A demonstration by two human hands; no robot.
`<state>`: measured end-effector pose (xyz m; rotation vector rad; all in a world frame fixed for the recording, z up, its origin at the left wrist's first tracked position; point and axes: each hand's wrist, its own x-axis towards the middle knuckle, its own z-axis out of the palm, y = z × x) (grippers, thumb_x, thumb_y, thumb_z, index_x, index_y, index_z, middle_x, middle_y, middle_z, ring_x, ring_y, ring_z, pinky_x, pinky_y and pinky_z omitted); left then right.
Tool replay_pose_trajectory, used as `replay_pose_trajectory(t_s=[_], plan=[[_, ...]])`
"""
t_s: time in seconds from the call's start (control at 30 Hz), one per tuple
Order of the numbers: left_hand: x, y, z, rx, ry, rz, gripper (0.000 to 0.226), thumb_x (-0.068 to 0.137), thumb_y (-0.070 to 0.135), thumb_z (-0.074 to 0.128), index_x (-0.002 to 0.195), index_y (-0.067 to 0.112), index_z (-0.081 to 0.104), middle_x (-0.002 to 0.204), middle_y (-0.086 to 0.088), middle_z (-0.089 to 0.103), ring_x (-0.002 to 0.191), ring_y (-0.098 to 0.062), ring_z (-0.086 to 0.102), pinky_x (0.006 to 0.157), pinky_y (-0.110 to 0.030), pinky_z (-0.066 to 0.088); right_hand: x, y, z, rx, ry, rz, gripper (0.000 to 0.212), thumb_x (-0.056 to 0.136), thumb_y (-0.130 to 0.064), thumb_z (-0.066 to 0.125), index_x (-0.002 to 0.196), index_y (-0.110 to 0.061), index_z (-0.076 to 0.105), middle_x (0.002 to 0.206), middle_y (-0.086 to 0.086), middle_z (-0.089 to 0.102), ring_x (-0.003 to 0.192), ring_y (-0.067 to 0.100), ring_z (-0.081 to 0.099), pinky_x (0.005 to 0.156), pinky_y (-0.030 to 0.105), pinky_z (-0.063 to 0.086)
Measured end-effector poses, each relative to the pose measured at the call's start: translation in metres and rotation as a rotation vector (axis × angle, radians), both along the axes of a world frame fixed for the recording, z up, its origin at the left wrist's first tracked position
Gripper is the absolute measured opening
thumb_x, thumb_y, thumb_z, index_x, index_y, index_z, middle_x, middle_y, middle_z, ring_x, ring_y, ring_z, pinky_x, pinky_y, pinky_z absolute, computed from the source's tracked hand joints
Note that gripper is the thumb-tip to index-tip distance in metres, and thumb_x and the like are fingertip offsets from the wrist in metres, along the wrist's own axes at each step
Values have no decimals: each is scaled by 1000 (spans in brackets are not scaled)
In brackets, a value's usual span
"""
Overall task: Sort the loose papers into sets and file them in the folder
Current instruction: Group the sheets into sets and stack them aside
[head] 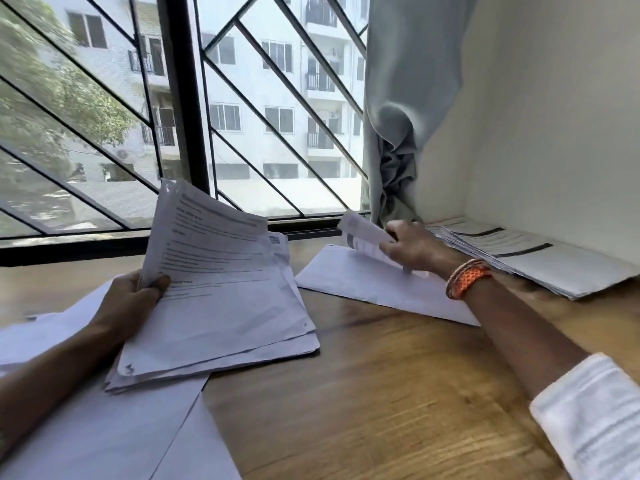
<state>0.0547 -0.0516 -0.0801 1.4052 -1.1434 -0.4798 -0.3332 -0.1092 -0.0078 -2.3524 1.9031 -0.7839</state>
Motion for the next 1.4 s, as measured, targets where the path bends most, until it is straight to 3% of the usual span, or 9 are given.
replay_pose_trajectory(t_s=[0.17, 0.23, 0.3, 0.4, 0.5, 0.6, 0.73, 0.83, 1.4], plan=[[1, 2, 0, -5, 54, -20, 10, 94, 2, 53, 99, 3, 61, 76, -4, 63, 64, -21, 56, 49, -22, 50, 5, 32, 68, 116, -960, 348, 24, 90, -10, 49, 67, -5, 45, 52, 7, 49, 42, 12, 48, 38, 14, 34], [3, 1, -1, -17, 58, -34, 10, 94, 2, 53, 97, 2, 63, 77, -7, 65, 66, -24, 58, 59, -31, 47, -10, 25, 70, 179, -1160, 477, 42, 63, -25, 71, 90, 3, 57, 74, 14, 56, 69, 22, 54, 60, 24, 41], [1, 2, -1, -47, 58, -41, 11, 94, 2, 53, 95, 2, 64, 80, -11, 66, 67, -25, 58, 64, -32, 45, -16, 12, 58, 201, -1117, 399, 72, 46, -32, 80, 102, 7, 59, 89, 15, 58, 84, 25, 52, 74, 31, 42], [-7, 9, 4, -103, 100, -50, 11, 94, 0, 52, 91, -1, 63, 66, -1, 65, 63, -22, 57, 49, -23, 50, -8, 0, 25, 308, -989, 307, 46, 81, -35, 69, 101, 6, 61, 67, 0, 68, 75, 10, 68, 75, 18, 51], [-11, 15, 7, -120, 97, -75, 12, 94, 0, 51, 88, -2, 62, 54, 7, 65, 61, -22, 55, 42, -13, 46, 3, 0, -13, 587, -1166, 343, 76, 92, -59, 44, 135, 3, 47, 132, 21, 56, 108, 14, 64, 99, 27, 45], [-12, 17, 9, -118, 82, -83, 12, 94, 1, 51, 98, -6, 60, 69, -7, 63, 63, -22, 54, 42, -12, 46, 7, 3, -34, 843, -1167, 357, 98, 79, -83, 32, 129, -2, 54, 126, 20, 60, 106, 32, 59, 91, 40, 47], [-15, 21, 8, -112, 49, -76, 11, 95, 3, 50, 102, 1, 58, 86, -8, 60, 66, -17, 53, 44, -9, 46, 22, 11, -39, 746, -912, 367, 41, 84, -28, 70, 121, -13, 62, 114, 9, 68, 91, 19, 68, 74, 30, 52], [-14, 21, 8, -102, 68, -80, 11, 96, 6, 50, 103, 6, 58, 85, -3, 61, 67, -15, 55, 47, -9, 48, 33, 12, -44, 696, -993, 383, 41, 80, -1, 70, 120, -7, 63, 110, 11, 71, 88, 20, 70, 64, 26, 55], [-9, 16, 4, -91, 105, -97, 11, 96, 9, 50, 103, 6, 59, 84, -1, 63, 65, -13, 61, 49, -12, 51, 35, 16, -40, 740, -896, 455, 41, 77, -22, 73, 116, -17, 63, 110, 7, 71, 102, 27, 67, 88, 40, 55]])
